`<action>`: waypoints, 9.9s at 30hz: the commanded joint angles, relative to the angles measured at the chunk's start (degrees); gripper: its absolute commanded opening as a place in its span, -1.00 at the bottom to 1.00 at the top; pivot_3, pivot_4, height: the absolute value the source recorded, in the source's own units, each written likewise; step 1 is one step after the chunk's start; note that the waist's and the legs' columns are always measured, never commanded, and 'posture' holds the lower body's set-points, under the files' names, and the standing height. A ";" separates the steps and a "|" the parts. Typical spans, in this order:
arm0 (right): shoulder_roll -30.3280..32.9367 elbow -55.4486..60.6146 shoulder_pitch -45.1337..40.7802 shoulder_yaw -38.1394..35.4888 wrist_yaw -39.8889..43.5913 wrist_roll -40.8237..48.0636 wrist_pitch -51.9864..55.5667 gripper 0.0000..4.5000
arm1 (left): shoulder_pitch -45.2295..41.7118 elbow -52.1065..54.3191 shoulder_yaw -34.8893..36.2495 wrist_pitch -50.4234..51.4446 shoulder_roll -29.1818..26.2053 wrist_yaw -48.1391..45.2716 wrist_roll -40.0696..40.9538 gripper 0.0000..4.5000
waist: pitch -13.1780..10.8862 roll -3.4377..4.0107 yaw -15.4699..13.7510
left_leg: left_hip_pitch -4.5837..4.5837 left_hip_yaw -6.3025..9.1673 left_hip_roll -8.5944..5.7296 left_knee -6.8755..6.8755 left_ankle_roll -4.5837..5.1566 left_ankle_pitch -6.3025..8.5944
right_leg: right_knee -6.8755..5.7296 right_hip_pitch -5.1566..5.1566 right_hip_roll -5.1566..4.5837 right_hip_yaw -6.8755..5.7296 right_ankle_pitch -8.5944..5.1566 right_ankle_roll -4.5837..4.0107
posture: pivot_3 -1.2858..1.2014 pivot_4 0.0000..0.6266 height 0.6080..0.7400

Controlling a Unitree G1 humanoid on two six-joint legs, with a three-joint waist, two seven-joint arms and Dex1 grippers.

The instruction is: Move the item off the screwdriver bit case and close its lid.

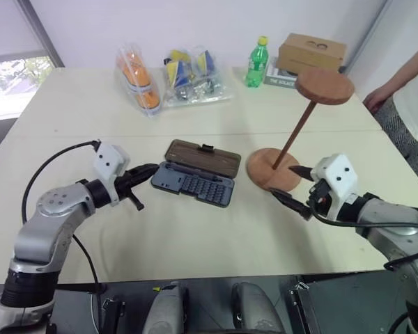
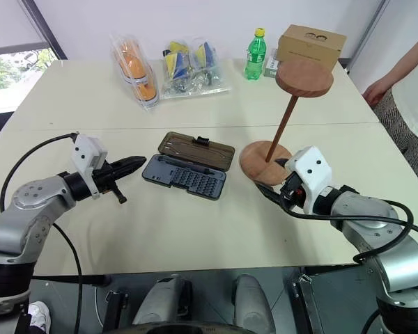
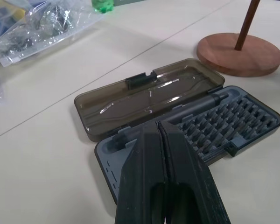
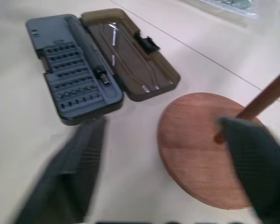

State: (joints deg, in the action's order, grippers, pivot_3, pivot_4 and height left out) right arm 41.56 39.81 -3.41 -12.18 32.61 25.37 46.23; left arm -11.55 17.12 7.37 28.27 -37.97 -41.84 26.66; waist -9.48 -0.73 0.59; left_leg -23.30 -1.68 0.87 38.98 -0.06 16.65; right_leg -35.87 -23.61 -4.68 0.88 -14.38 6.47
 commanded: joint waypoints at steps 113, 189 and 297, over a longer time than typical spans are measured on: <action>-10.03 -57.57 -44.62 -15.86 -49.26 -15.01 -10.20 0.99 | -4.17 -1.66 -7.60 -6.52 7.97 0.87 -8.60 -1.00 | -0.42 0.58 0.51 | -0.17 -0.40 -0.12 -0.14 0.02 -0.02 | -0.31 -0.52 0.09 0.35 0.16 0.30 | 0.03 -0.52 1.00; -21.72 -83.65 -55.00 26.73 8.72 -25.02 -23.51 0.99 | -7.24 -5.16 -1.58 -4.36 2.61 -2.02 -4.82 -1.00 | -0.54 0.34 0.58 | -0.24 -0.38 -0.10 -0.09 0.02 -0.01 | -0.37 -0.64 0.10 0.28 0.17 0.31 | 0.03 -0.52 1.00; -17.38 -47.64 -45.17 23.00 14.67 -30.22 -17.75 0.98 | 5.28 -3.06 -8.55 0.87 -1.97 -13.26 0.81 -1.00 | -0.52 0.28 1.77 | -0.17 -0.29 -0.10 -0.06 -0.20 -0.13 | -0.50 -0.60 0.07 0.25 0.17 0.29 | 0.03 -0.52 1.00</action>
State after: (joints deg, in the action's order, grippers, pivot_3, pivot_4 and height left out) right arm 23.66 -8.75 -46.57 10.88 46.48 -5.78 27.81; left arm -6.40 14.00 -1.18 30.63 -39.78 -54.67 28.08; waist -10.01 -0.45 2.36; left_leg -23.47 -1.97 0.76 38.93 -0.25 16.52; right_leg -36.37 -24.21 -4.61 1.13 -14.21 6.76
